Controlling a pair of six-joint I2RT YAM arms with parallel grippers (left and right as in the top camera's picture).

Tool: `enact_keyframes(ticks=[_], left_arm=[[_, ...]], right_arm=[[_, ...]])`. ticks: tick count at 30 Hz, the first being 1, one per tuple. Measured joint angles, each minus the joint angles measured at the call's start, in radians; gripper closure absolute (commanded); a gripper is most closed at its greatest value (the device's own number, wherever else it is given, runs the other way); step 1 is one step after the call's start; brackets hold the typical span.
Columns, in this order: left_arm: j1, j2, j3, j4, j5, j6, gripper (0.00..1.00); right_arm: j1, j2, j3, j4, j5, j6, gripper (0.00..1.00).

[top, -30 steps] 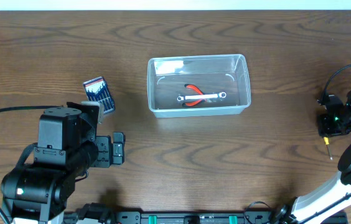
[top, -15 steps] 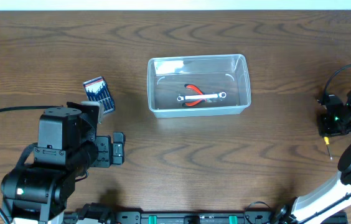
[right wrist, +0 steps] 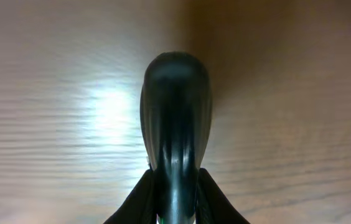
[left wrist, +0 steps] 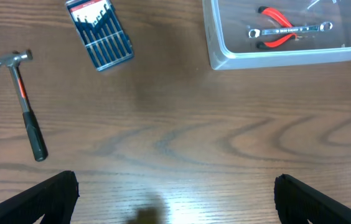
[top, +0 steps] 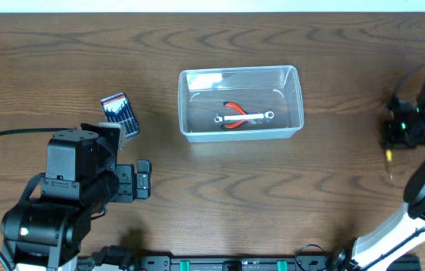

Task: Pack container
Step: 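Lower right gripper onto the screwdriver handle and grasp it, then carry the screwdriver with right gripper into the container and release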

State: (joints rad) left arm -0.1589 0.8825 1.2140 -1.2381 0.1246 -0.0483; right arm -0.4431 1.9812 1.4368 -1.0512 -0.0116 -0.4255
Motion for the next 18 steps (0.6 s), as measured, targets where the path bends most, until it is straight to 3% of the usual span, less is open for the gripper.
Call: enact_keyframes(ticks=[6, 10, 18], left_arm=[[0.0, 0.0, 0.0, 0.0, 0.0, 0.0, 0.02], [0.0, 0.0, 0.0, 0.0, 0.0, 0.0, 0.02], [0.0, 0.0, 0.0, 0.0, 0.0, 0.0, 0.02]], right_arm=[[0.203, 0.0, 0.358, -0.213, -0.042, 0.015, 0.99], [0.388, -0.015, 0.594, -0.268, -0.061, -0.046, 0.99], [0.77, -0.022, 0.671, -0.284, -0.09, -0.375, 0.99]])
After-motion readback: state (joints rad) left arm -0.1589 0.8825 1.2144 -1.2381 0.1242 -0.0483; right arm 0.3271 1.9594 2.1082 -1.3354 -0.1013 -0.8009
